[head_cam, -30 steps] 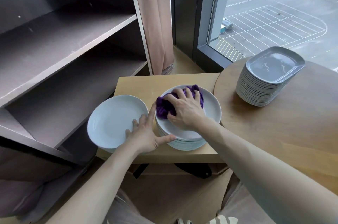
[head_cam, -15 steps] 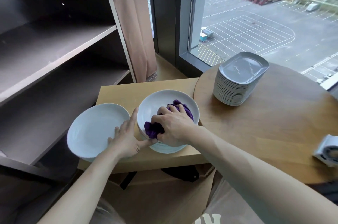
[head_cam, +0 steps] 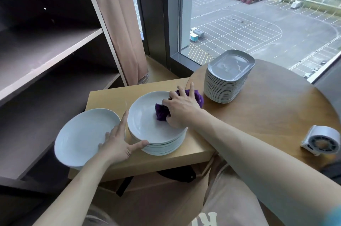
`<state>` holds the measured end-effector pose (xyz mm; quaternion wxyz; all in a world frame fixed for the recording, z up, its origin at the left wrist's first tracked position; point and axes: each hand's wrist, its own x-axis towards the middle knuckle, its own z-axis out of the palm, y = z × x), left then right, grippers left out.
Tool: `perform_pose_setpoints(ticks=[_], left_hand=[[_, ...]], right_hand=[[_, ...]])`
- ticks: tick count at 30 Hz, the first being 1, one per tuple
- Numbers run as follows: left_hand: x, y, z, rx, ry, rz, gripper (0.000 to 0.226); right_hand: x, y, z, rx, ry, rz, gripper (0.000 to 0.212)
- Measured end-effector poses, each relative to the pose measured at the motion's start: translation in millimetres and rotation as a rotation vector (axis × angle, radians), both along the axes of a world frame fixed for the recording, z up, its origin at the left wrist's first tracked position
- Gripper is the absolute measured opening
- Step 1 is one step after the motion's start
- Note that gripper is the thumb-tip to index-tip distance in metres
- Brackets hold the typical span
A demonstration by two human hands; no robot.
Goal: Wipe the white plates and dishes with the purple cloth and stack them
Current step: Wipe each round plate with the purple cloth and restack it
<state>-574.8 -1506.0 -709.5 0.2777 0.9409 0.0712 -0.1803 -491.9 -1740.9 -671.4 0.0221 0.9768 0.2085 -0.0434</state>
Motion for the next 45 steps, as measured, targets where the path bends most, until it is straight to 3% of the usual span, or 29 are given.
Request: perform_pose_setpoints(ticks=[14, 25, 35, 41, 45], left_hand=[[3.3, -0.2, -9.7, 0.048, -0.015, 0.002, 0.123], [-0.8, -0.1, -7.5, 0.047, -0.044, 0.025, 0.131], [-3.6, -0.3, -8.8, 0.093, -0.075, 0.045, 0.134], [-8.9, -5.9, -2.5, 0.266, -0.467, -0.146, 0.112], [-14.2, -7.3, 6.1, 0.243, -0.644, -0.350, 0.054]], right_hand=[[18.6, 45.0, -25.5, 0.102, -0.079, -0.078, 0.044], [-22.2, 71.3, -18.9, 0.208, 0.082, 0.065, 0.040], [-40.5, 44.0, -5.9, 0.241, 0.238, 0.012, 0.046], [-45.6, 32.8, 0.3, 0.077, 0.106, -0.009, 0.047], [-35.9, 22.3, 4.7, 0.003, 0.172, -0.067, 0.058]])
